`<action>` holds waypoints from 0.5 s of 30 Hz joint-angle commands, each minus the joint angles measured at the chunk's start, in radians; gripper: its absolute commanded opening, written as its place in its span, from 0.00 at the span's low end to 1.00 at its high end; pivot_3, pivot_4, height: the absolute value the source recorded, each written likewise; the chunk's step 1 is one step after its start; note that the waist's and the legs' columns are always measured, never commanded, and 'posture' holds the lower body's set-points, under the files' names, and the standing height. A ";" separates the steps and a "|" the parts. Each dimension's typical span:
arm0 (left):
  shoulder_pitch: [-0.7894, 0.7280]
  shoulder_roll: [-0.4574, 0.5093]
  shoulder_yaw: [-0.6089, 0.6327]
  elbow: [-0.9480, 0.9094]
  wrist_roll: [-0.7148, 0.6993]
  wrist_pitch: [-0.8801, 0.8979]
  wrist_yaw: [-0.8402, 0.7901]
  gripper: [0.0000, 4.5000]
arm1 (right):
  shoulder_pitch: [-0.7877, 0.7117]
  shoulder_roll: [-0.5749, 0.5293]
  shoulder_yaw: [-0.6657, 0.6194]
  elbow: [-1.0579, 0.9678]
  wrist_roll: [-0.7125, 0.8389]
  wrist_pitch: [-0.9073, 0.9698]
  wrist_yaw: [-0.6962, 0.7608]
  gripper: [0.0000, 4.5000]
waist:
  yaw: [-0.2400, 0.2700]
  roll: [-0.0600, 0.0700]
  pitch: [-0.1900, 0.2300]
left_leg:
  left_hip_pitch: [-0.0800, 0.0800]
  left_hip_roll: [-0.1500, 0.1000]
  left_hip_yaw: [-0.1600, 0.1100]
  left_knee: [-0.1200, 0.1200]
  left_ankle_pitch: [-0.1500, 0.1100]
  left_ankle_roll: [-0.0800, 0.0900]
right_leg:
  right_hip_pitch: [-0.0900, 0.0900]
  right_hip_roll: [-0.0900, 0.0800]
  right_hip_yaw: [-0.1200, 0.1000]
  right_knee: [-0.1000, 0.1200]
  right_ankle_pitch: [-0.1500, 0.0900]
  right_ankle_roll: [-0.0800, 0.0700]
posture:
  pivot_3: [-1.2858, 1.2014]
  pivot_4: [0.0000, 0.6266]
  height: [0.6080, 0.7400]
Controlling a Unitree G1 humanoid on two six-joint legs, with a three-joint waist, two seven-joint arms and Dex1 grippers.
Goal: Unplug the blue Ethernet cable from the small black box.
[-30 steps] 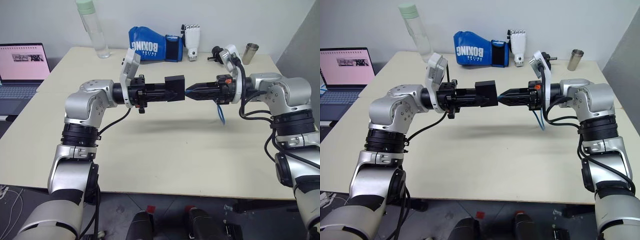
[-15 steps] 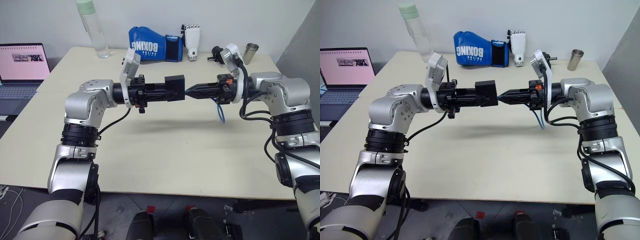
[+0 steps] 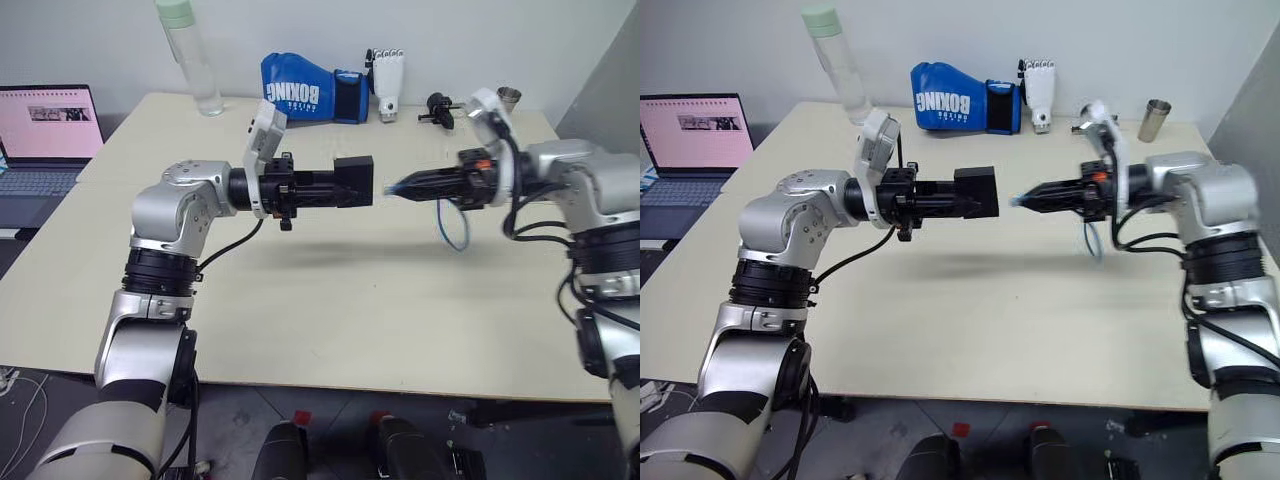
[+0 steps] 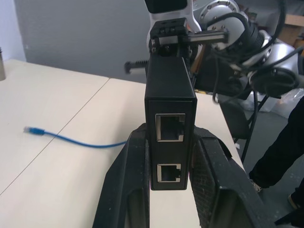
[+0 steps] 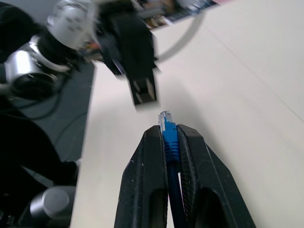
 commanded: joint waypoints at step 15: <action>0.023 0.013 0.053 -0.042 -0.011 -0.028 0.055 0.17 | 0.299 0.132 0.023 0.015 -0.394 -0.499 -0.605 0.01 | -0.003 0.000 0.000 | 0.000 0.001 0.000 0.000 0.000 0.000 | 0.000 0.001 0.001 0.001 0.000 0.000 | 0.52 0.24 1.00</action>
